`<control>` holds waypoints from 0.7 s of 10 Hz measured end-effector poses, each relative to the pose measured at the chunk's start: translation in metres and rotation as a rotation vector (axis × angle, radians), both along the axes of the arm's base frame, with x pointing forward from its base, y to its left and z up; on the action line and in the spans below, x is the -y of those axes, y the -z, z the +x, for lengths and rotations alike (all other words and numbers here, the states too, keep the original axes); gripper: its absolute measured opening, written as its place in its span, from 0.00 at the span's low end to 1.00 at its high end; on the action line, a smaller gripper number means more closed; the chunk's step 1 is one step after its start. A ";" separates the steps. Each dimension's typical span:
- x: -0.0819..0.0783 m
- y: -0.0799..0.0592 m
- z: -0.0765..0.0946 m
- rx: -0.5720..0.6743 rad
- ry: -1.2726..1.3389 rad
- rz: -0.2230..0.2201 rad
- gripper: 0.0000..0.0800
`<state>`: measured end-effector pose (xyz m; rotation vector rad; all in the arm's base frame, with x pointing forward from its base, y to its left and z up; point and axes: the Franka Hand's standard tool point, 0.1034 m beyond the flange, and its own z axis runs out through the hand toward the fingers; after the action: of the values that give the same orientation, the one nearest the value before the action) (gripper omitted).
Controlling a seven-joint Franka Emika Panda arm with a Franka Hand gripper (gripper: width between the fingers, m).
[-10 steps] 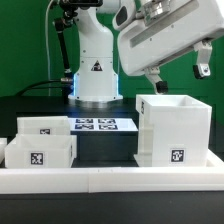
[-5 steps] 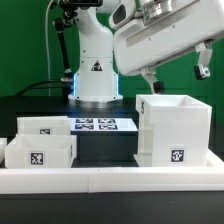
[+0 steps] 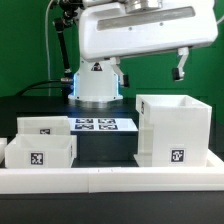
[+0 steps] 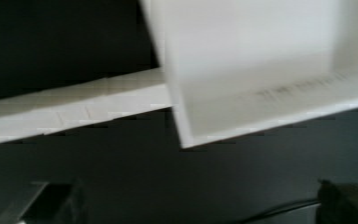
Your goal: Assemble drawer
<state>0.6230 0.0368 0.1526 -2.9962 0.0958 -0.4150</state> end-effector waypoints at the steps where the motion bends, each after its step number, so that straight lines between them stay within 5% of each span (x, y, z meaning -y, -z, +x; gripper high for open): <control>1: 0.000 0.000 0.000 0.006 -0.056 -0.017 0.81; 2: 0.003 0.001 -0.001 0.008 -0.087 -0.027 0.81; 7: 0.095 0.025 -0.021 0.007 -0.202 -0.119 0.81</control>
Offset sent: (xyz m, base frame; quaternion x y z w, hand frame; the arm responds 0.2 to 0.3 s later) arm -0.0255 -0.0693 -0.0111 -0.0005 0.0032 -0.0851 0.9964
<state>0.6016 -0.0584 0.1278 -3.0785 -0.2385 -0.4225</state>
